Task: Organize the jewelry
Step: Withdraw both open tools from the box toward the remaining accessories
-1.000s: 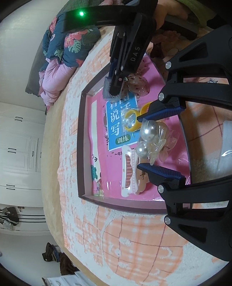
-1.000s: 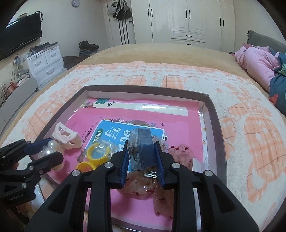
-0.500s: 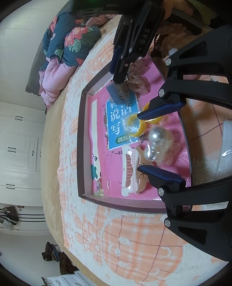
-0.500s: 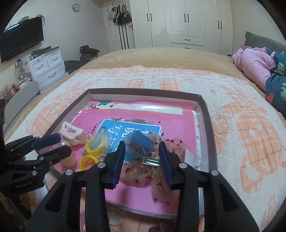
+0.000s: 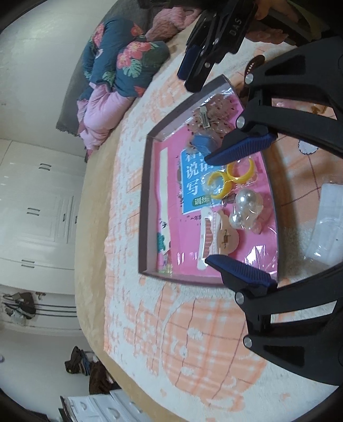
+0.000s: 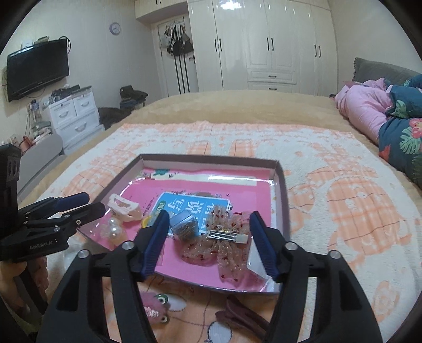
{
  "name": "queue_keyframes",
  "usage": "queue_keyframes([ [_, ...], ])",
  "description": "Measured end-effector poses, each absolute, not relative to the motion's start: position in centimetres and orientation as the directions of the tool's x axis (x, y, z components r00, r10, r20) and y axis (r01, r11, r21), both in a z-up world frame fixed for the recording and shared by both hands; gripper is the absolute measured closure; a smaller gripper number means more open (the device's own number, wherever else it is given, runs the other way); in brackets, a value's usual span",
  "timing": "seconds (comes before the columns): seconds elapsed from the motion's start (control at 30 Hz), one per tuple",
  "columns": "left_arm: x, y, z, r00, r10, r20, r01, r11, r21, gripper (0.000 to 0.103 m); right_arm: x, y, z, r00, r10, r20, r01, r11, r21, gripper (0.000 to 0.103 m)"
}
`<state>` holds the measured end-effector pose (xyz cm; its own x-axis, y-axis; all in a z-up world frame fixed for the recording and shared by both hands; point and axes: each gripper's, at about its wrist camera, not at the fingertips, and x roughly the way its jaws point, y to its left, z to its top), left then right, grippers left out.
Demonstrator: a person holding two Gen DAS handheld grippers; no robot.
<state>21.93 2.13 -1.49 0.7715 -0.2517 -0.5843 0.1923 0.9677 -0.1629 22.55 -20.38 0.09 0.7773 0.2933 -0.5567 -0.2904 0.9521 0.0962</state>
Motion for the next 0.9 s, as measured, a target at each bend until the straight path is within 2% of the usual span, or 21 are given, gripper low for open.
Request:
queue_keyframes([
  [0.13,20.8,2.6,-0.3,0.794,-0.242,-0.558,0.178,0.97,-0.168,0.027,21.4,-21.1,1.2,0.797,0.29,-0.53,-0.284,0.954,0.095,0.031],
  [0.2,20.1,2.8,0.3,0.809,-0.233,-0.539,0.17,0.971,-0.166,0.018,20.8,-21.6,1.8,0.806,0.289,-0.516,-0.278,0.955,0.1,0.028],
  [0.3,19.1,3.1,1.2,0.827,-0.227,-0.514,0.159,0.972,-0.174,0.011,20.0,-22.1,2.6,0.817,0.286,-0.5,-0.271,0.957,0.105,0.026],
  [0.63,15.9,3.3,4.0,0.872,-0.222,-0.437,0.16,0.971,-0.176,0.011,17.4,-23.9,5.1,0.851,0.278,-0.446,-0.262,0.96,0.098,0.02],
  [0.9,13.8,3.2,4.6,0.882,-0.221,-0.416,0.158,0.971,-0.181,0.011,15.2,-24.9,5.9,0.862,0.279,-0.424,-0.265,0.96,0.094,0.019],
])
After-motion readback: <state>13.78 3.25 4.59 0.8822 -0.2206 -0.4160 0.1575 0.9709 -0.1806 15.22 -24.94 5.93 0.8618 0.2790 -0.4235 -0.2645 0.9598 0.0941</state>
